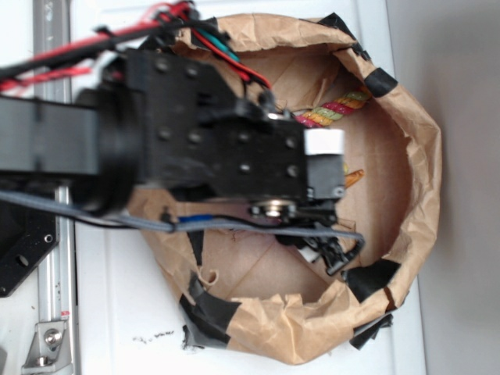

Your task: Grab the shell.

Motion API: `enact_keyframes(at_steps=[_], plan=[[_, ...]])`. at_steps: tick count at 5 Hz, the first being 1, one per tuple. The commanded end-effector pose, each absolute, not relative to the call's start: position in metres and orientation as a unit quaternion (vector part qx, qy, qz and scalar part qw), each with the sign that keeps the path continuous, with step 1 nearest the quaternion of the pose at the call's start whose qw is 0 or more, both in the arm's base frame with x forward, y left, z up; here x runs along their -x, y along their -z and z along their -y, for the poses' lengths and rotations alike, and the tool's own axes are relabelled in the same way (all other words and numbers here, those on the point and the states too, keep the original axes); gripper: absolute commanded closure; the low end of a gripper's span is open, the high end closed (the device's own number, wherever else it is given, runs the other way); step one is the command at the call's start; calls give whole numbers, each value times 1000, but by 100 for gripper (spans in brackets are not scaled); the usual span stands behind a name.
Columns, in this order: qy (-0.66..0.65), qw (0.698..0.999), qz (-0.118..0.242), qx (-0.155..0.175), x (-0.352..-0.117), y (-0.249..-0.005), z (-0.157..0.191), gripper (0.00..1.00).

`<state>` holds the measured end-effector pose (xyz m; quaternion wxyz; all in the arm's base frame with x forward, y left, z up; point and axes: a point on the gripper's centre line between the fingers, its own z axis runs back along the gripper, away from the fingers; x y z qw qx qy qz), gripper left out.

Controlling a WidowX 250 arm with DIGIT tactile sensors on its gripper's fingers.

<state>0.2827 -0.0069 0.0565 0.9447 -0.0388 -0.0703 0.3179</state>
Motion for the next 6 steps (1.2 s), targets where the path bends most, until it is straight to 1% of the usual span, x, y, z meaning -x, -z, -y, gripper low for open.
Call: enact_keyframes(at_steps=[1,2,3,4,5,6], plan=[[-305,947,85,50,-301,-35,16,0],[-276,956,90,43,-309,-31,23,0],[-258,959,108,43,-328,-42,19,17],[-256,959,110,53,-333,-47,17,100],[-236,963,105,79,-331,-51,24,100],[-204,965,101,130,-318,-65,39,100]])
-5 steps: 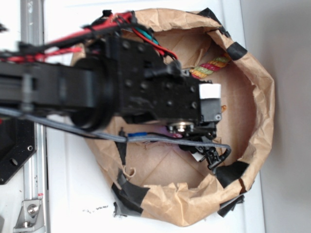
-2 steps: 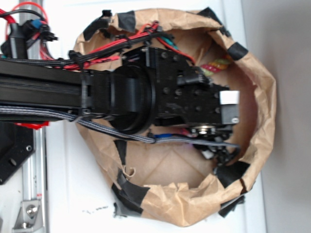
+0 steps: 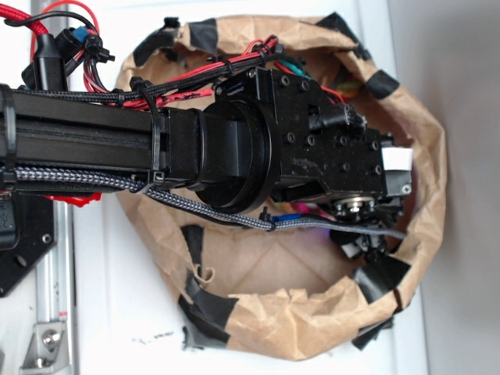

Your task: Grab the shell.

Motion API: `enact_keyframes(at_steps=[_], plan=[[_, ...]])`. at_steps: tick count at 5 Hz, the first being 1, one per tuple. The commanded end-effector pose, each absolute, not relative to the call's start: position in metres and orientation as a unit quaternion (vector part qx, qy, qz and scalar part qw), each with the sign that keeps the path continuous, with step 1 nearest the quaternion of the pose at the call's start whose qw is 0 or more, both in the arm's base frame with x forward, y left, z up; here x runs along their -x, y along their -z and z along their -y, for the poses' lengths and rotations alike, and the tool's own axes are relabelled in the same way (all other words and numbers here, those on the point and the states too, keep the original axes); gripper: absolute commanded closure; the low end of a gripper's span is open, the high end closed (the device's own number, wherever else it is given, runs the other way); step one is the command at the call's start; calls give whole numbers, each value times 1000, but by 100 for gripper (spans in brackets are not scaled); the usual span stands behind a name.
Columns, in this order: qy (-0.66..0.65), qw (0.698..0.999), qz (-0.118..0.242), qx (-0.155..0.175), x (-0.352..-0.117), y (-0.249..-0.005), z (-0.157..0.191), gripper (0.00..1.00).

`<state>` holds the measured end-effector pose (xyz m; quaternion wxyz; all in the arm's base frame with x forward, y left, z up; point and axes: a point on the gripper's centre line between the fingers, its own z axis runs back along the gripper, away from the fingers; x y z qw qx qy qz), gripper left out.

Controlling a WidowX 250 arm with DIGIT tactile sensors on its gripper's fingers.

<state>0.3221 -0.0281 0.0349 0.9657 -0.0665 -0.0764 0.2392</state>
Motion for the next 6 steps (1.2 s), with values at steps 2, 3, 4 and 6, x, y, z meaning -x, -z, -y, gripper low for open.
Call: enact_keyframes(at_steps=[2,3,4,6], plan=[[-138,978,80,132,-254,-76,56,100],[-129,980,83,129,-249,-81,52,100],[-106,989,81,57,-254,-107,34,100],[25,990,139,-22,-250,-180,-38,100]])
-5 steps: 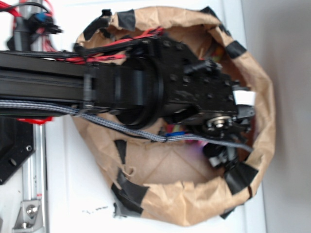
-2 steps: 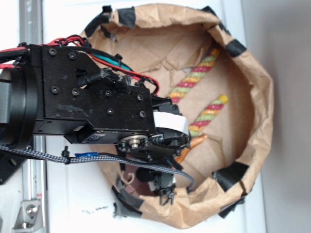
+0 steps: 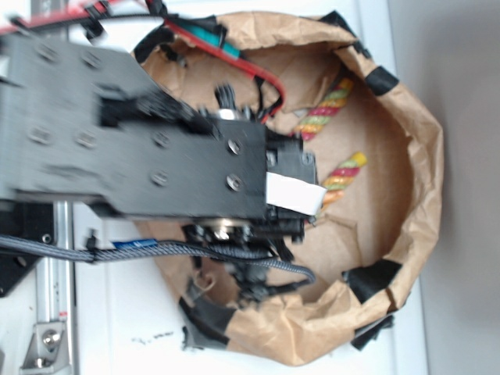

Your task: Grab the shell.

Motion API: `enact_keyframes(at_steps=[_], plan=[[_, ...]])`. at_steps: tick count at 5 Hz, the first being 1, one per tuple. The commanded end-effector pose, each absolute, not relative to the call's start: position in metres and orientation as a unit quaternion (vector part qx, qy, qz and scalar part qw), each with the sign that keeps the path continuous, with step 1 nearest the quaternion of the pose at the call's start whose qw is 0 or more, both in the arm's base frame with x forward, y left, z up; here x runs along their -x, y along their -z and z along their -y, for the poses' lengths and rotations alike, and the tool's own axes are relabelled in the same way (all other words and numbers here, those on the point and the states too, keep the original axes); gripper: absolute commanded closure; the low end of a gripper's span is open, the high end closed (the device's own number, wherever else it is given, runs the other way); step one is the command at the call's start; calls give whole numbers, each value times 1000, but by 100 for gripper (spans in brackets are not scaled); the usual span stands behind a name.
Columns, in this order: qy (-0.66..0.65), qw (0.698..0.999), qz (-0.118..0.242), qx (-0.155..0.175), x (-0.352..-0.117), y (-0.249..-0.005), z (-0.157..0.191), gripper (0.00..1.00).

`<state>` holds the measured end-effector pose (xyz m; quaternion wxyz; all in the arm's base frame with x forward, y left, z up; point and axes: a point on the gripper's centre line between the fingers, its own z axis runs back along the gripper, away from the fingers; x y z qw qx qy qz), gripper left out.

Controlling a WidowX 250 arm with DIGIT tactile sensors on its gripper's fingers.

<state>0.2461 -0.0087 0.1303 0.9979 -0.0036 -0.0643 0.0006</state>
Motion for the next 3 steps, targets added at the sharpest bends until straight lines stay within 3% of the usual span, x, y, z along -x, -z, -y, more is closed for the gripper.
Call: enact_keyframes(at_steps=[1,2,3], plan=[[51,988,145,-27,-247,-193,-29,100],[29,990,138,-2,-241,-186,-33,100],[36,989,143,-8,-239,-182,-29,100]])
